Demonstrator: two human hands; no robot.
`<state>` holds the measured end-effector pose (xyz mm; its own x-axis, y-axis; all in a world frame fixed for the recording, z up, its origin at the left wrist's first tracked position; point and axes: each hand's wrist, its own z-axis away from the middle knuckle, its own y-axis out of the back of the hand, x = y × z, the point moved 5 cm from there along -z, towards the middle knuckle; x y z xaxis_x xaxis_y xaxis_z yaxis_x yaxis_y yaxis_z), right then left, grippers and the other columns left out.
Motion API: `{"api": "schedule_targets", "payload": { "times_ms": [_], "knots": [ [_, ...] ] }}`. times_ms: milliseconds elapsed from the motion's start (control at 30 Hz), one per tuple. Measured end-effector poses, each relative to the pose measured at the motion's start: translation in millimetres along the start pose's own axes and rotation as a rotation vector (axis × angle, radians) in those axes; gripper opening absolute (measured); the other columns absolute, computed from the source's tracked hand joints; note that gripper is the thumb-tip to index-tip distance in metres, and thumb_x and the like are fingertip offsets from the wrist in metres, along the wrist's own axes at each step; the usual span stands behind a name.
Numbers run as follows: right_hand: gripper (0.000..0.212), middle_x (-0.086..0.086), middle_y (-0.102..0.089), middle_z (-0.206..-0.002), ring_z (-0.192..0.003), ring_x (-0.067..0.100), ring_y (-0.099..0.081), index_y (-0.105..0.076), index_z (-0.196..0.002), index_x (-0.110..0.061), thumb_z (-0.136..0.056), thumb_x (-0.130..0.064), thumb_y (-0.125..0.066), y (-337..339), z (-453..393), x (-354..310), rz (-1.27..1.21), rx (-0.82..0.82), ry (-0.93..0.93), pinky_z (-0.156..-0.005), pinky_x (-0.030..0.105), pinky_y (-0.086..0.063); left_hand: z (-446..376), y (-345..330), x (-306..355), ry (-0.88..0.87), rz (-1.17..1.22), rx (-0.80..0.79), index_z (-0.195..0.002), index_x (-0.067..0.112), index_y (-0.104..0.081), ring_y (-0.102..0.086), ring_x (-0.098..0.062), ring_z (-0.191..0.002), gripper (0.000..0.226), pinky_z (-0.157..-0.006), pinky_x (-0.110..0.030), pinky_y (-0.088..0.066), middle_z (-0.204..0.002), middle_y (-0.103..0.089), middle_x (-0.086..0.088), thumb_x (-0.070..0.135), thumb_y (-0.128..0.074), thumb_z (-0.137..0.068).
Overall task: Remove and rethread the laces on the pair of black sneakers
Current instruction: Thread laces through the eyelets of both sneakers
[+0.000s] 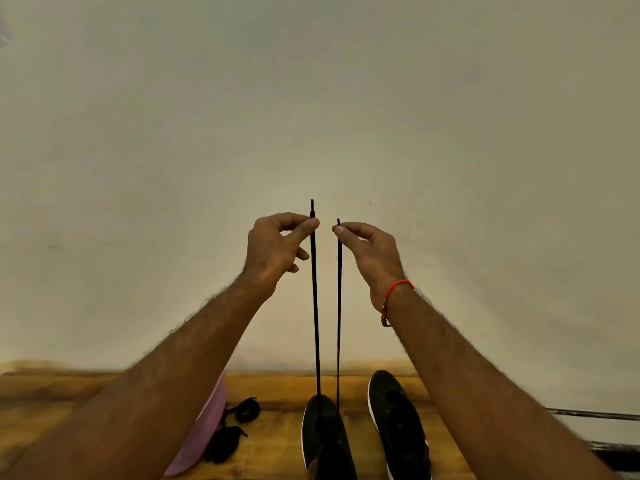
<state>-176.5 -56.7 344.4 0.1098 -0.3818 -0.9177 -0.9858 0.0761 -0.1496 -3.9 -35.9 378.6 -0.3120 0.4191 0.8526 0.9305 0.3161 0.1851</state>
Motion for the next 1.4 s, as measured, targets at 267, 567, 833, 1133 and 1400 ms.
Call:
{"api": "schedule_targets", "payload": {
  "times_ms": [267, 567, 833, 1133, 1400],
  "knots": [
    [0.018, -0.013, -0.071, -0.102, -0.097, -0.007, -0.059, -0.076, -0.102, -0.019, -0.087, -0.029, -0.076, -9.5, -12.7, -16.7, -0.071, 0.004, -0.017, -0.074, 0.013, -0.038, -13.7, -0.4, 9.4, -0.024, -0.083, 0.017, -0.1, 0.024, -0.077, -0.061, -0.01, -0.054, 0.017, -0.042, -0.017, -0.043, -0.087, -0.076, 0.008, 0.035, -0.078, -0.087],
    [0.018, -0.013, -0.071, -0.105, -0.095, -0.009, -0.058, -0.076, -0.104, -0.02, -0.089, -0.029, -0.073, -18.7, -18.2, -18.2, -0.067, -0.024, -0.004, -0.074, 0.012, -0.037, -24.0, -1.4, 14.3, -0.101, -0.15, 0.042, -0.086, 0.037, -0.074, -0.064, -0.012, -0.109, 0.009, -0.096, -0.039, -0.052, -0.109, -0.069, 0.016, 0.044, -0.079, -0.084],
    [0.017, -0.014, -0.072, -0.103, -0.096, -0.01, -0.057, -0.077, -0.102, -0.021, -0.087, -0.029, -0.075, -18.0, -21.3, -21.3, -0.066, -0.011, 0.006, -0.075, 0.012, -0.037, -25.7, 0.4, 19.8, -0.145, -0.266, 0.053, -0.098, 0.029, -0.077, -0.049, -0.007, -0.126, 0.016, -0.1, -0.025, -0.036, -0.128, -0.059, 0.005, 0.041, -0.078, -0.086],
    [0.019, -0.002, -0.077, -0.089, -0.085, 0.014, -0.071, -0.07, -0.108, -0.018, -0.094, -0.03, -0.067, -3.5, -20.3, -0.2, -0.015, -0.038, -0.05, -0.079, 0.03, -0.049, -27.2, 2.7, -6.4, 0.025, -0.104, -0.123, -0.108, 0.008, -0.059, -0.075, -0.026, -0.069, 0.013, -0.064, -0.04, -0.063, -0.097, -0.075, -0.012, 0.02, -0.057, -0.103],
    [0.017, 0.0, -0.074, -0.086, -0.071, 0.012, -0.063, -0.074, -0.1, -0.019, -0.097, -0.01, -0.06, 26.1, -17.9, 89.4, 0.248, -0.03, -0.022, -0.066, 0.02, -0.049, -39.5, 28.4, -118.6, -0.155, -0.808, -0.126, -0.109, 0.016, -0.06, -0.063, -0.03, -0.085, 0.014, -0.071, -0.045, -0.055, -0.096, -0.067, -0.011, 0.027, -0.055, -0.103]
  ]
}}
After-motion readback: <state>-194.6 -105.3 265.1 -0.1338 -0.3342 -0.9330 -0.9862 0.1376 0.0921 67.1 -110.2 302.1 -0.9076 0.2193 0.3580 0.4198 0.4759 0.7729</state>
